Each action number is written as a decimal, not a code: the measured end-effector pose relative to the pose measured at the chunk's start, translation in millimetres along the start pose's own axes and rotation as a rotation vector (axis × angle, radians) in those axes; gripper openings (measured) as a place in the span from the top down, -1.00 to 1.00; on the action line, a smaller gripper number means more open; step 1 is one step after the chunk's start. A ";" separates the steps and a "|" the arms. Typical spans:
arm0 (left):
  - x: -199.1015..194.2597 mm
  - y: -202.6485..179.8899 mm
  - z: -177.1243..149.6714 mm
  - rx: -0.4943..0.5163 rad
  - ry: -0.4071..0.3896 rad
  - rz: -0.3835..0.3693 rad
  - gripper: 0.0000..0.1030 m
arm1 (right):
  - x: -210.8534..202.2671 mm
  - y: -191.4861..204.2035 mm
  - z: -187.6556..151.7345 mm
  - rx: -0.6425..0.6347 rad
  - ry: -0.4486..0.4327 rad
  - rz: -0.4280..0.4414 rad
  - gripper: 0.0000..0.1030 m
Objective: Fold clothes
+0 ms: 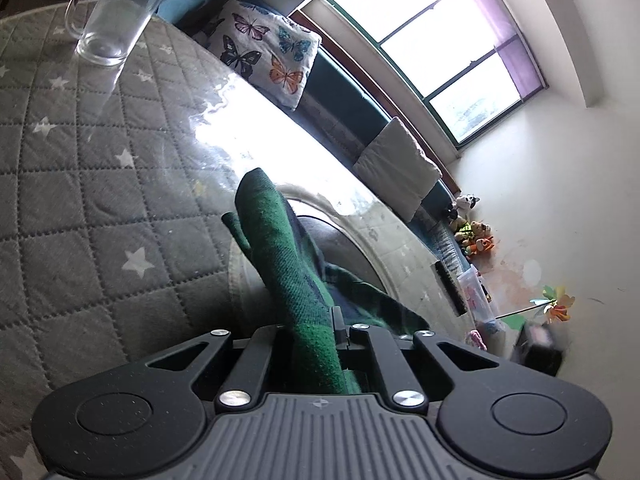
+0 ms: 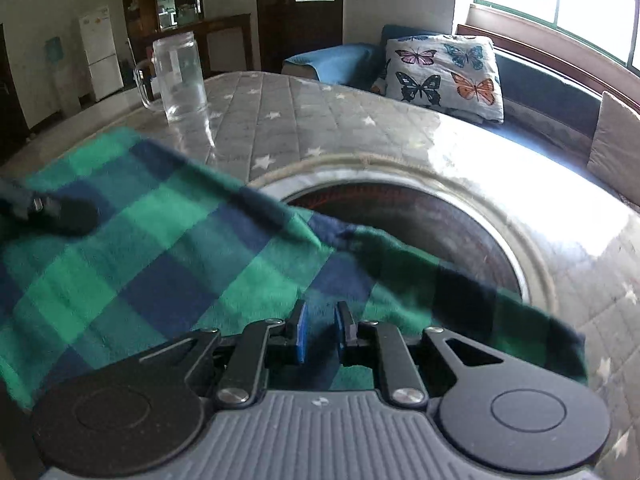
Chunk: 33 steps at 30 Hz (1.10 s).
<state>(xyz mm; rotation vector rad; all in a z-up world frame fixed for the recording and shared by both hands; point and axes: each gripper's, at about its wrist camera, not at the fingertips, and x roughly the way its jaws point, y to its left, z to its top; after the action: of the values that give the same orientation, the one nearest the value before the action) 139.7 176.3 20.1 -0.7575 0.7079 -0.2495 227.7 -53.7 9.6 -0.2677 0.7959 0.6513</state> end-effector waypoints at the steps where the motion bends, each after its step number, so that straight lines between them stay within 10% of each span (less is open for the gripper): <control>1: -0.5 -2.5 0.3 0.002 -0.002 0.002 0.87 | -0.1 2.2 -2.1 -0.005 -0.010 -0.008 0.73; 33: 49.2 -161.7 -23.6 0.171 0.039 0.093 0.87 | -107.9 16.1 -116.2 0.030 -0.084 0.116 0.37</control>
<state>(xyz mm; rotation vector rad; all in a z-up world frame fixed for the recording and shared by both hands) 166.8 26.4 97.2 -0.5570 0.7465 -0.2371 94.7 -141.5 10.1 -0.1665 0.7435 0.7544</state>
